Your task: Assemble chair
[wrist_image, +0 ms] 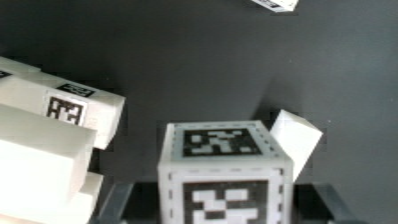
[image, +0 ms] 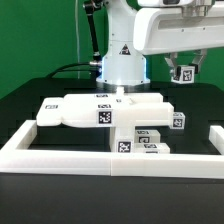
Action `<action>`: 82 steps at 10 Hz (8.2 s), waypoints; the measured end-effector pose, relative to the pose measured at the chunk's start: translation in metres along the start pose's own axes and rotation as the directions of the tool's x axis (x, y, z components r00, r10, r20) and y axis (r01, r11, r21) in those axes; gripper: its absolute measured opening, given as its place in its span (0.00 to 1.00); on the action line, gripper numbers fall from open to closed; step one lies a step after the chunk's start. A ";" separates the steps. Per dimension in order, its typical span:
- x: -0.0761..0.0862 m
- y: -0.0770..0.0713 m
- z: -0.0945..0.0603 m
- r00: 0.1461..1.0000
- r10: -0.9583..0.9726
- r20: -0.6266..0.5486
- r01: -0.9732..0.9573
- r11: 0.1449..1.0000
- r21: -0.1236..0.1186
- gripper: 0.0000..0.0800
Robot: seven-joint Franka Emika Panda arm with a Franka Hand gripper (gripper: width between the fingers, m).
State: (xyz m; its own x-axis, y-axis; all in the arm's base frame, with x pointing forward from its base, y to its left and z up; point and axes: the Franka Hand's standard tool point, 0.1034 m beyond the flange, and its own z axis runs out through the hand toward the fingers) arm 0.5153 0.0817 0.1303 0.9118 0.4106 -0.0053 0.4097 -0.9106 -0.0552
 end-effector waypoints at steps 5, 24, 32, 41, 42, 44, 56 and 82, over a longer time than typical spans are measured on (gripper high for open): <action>0.022 0.067 -0.018 0.989 -0.146 -0.025 0.146 0.989 -0.019 0.36; 0.055 0.140 -0.018 0.951 -0.308 0.003 0.308 0.951 -0.014 0.36; 0.052 0.152 -0.007 0.950 -0.313 0.012 0.314 0.950 -0.008 0.36; 0.055 0.147 0.000 0.948 -0.319 0.007 0.319 0.948 -0.011 0.36; 0.056 0.147 0.000 0.948 -0.319 0.002 0.319 0.948 -0.017 0.36; 0.057 0.147 0.000 0.948 -0.320 -0.003 0.320 0.947 -0.022 0.36; 0.058 0.147 -0.001 0.965 -0.264 -0.006 0.264 0.964 -0.022 0.36; 0.065 0.132 0.002 0.292 0.956 0.007 -0.956 0.292 0.032 0.67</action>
Offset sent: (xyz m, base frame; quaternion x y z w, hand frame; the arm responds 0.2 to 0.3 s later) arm 0.0587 -0.0467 0.0070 0.0093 0.0189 -0.0999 0.9948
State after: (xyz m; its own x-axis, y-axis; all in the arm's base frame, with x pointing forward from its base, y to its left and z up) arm 0.6287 -0.0120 0.1210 0.6578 -0.7507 -0.0610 -0.7532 -0.6564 -0.0433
